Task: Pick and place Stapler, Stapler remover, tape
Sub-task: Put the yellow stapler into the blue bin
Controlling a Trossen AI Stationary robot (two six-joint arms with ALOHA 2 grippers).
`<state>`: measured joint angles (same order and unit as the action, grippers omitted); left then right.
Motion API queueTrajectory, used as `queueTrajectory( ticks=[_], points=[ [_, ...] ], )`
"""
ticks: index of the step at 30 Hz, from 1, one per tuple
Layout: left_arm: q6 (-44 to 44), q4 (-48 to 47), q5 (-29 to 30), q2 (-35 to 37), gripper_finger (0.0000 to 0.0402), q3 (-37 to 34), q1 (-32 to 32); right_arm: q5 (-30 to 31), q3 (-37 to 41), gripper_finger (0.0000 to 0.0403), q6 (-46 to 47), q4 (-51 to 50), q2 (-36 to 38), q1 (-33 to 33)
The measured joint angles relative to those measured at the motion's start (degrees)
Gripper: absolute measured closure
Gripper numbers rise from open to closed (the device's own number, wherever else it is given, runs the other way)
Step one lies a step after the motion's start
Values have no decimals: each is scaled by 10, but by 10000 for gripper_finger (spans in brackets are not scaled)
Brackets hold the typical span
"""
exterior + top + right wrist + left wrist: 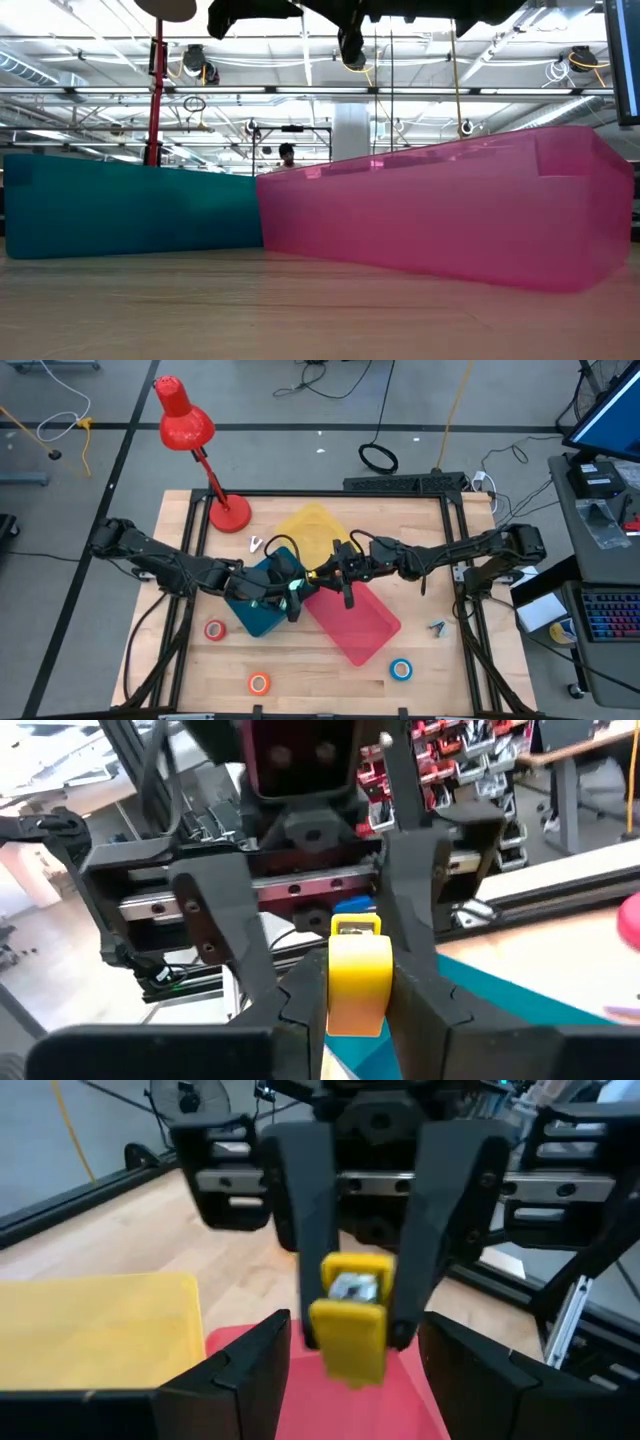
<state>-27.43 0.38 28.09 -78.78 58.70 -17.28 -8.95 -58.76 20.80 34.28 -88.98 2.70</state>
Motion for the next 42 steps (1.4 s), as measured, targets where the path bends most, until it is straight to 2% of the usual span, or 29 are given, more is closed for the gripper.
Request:
queueTrajectory(
  ticks=[10,19,27,32,42],
  points=[
    [0,-4,-14,1,184,0,0,-19,0,325,50,33,-36,0],
    [-22,-29,-41,2,216,0,-1,-19,1,335,42,38,-38,0],
    [-38,-46,-67,-1,171,0,-1,-12,0,327,53,58,-36,-4],
    [-63,-62,-92,0,160,0,-2,-12,0,331,56,64,-37,-11],
    [-53,-58,-57,0,158,0,0,-17,0,330,70,60,-36,-15]
  ],
)
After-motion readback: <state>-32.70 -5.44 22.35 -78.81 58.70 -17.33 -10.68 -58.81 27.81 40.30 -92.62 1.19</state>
